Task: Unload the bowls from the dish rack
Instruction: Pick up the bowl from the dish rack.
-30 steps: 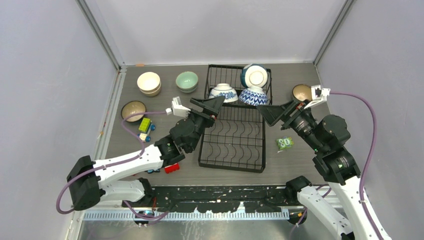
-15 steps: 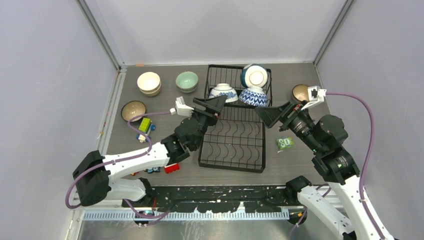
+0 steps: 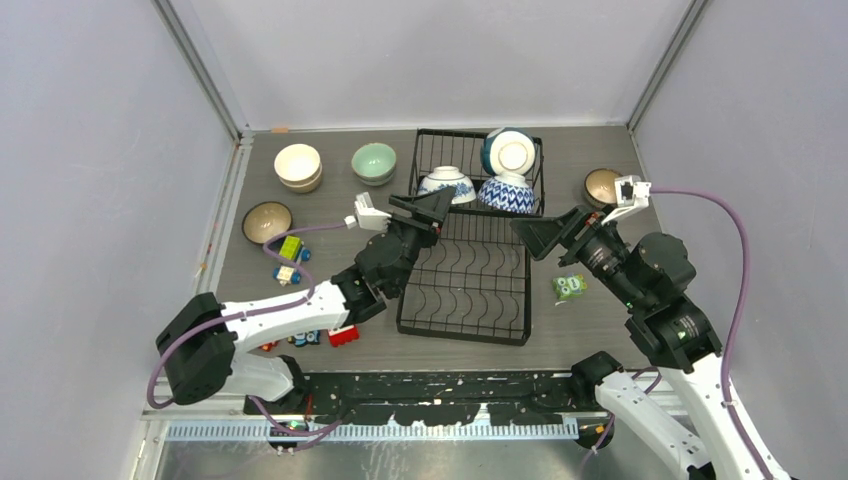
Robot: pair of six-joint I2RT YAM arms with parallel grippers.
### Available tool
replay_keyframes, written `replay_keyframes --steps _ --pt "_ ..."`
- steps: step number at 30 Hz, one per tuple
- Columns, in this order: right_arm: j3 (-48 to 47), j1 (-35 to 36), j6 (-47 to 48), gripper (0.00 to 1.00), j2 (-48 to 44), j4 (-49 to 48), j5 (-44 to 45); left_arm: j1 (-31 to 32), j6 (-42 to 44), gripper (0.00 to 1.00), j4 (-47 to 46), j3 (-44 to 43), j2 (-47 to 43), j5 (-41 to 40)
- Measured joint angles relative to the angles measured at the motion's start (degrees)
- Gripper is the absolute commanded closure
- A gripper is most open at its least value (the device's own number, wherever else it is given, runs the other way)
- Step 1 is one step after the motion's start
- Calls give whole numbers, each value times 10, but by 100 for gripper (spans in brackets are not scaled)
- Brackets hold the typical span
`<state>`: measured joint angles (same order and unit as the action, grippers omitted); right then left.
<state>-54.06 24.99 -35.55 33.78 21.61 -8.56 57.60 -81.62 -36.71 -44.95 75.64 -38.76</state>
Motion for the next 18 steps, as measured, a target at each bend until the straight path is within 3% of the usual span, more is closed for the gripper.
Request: replay_keyframes --steps 18 --pt "0 23 25 0 12 8 17 -14 -6 47 -65 0 43 3"
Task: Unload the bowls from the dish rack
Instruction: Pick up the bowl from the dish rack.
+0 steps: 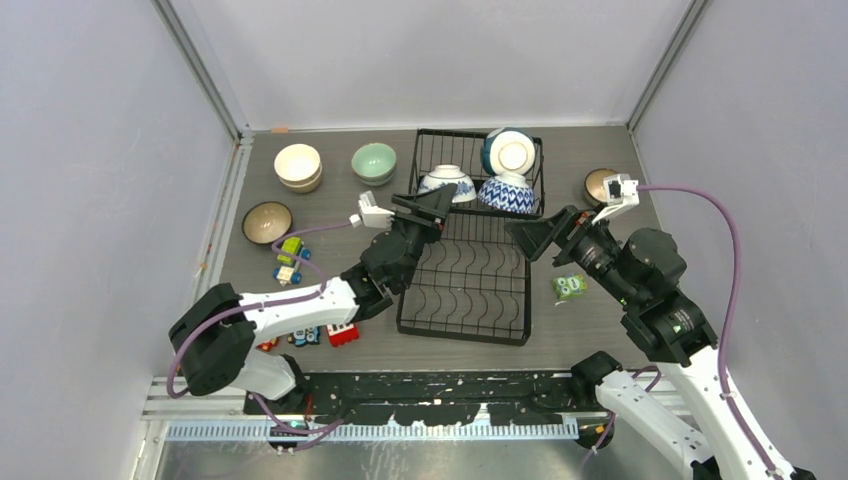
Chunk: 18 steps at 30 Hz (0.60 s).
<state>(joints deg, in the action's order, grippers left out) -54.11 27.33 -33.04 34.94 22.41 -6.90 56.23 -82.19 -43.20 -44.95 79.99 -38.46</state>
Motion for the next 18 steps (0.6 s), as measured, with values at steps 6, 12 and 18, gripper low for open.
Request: replay_keyframes --steps 6,12,18 --pt "0 0 2 0 -4 5 6 -1 1 48 -46 17 9 0" --pt "0 0 7 0 -7 8 7 -1 10 50 -93 31 20 1" --pt "0 0 7 0 -12 9 9 -8 24 51 -118 32 31 2"
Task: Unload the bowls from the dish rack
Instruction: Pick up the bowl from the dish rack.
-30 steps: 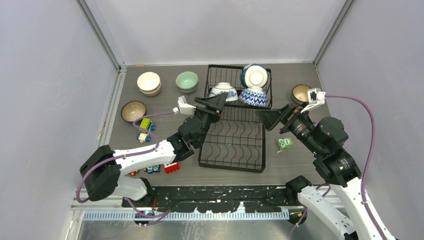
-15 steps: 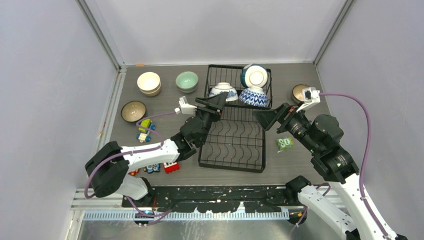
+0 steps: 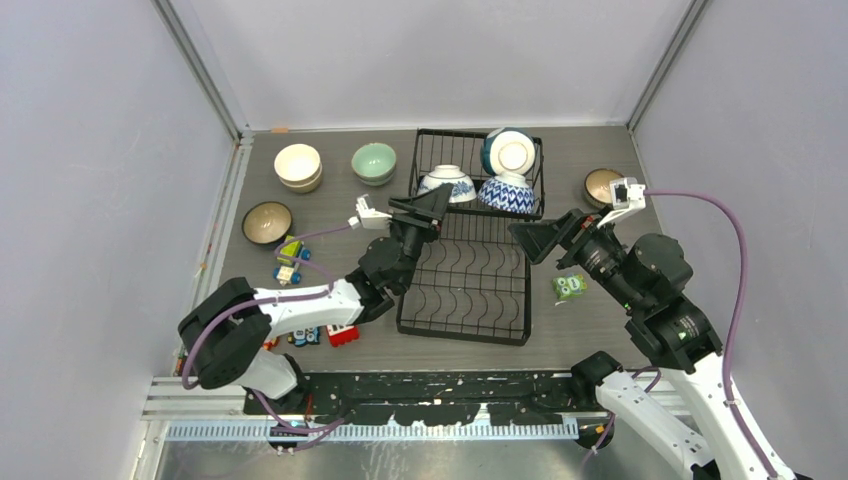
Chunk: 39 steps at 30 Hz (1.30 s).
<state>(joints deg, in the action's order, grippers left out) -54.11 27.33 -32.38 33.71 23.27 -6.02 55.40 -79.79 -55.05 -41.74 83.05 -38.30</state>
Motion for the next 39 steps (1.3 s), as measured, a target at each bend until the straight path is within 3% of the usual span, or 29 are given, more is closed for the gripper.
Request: replay_keyframes --steps 11,28,31,36,39 --pt "1 1 0 0 -2 0 0 -3 24 62 -93 7 44 0" --pt "13 1 8 0 -18 6 1 -14 34 74 -161 9 81 6" --pt "14 1 8 0 -19 9 2 -15 34 79 -177 9 88 11" --pt "14 1 12 0 -19 12 6 -16 33 98 -222 7 108 30" --pt "14 1 15 0 -19 14 8 -22 33 100 -252 4 122 38"
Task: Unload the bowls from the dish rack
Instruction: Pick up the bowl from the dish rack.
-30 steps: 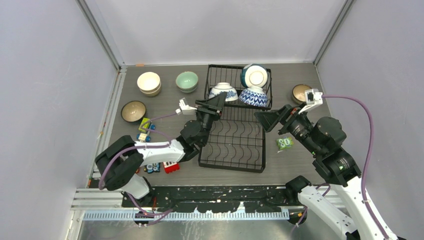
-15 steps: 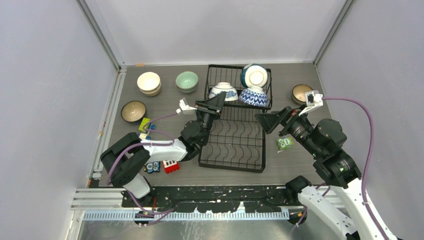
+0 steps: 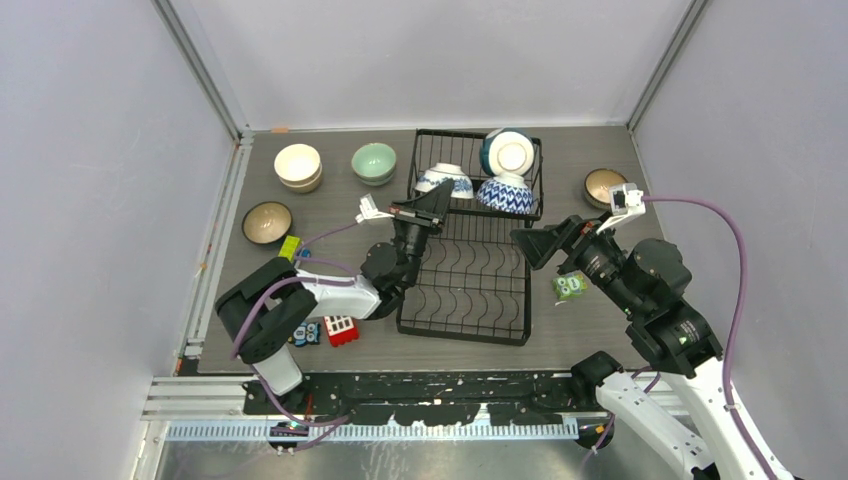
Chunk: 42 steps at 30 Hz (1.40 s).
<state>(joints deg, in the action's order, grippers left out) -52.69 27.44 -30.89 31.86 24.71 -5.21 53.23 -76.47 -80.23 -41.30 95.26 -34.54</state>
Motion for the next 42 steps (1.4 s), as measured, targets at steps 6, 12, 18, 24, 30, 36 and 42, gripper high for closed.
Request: replay_keyframes --steps 6,12,18,24,30,36,42 --pt "0 0 9 0 0 7 5 -6 2 100 -17 -3 9 7" --pt "2 0 18 0 -8 9 12 -17 5 100 -16 -18 18 22" --pt "3 0 26 0 -17 11 17 -33 9 100 -13 -48 45 43" --pt "10 1 31 0 -20 12 20 -43 20 100 -7 -65 57 68" --pt "12 2 37 0 -20 12 23 -47 30 100 -2 -69 57 84" --pt "12 2 39 0 -20 12 25 -50 39 100 3 -72 57 98" --pt "12 2 39 0 -22 12 26 -54 50 100 7 -72 54 106"
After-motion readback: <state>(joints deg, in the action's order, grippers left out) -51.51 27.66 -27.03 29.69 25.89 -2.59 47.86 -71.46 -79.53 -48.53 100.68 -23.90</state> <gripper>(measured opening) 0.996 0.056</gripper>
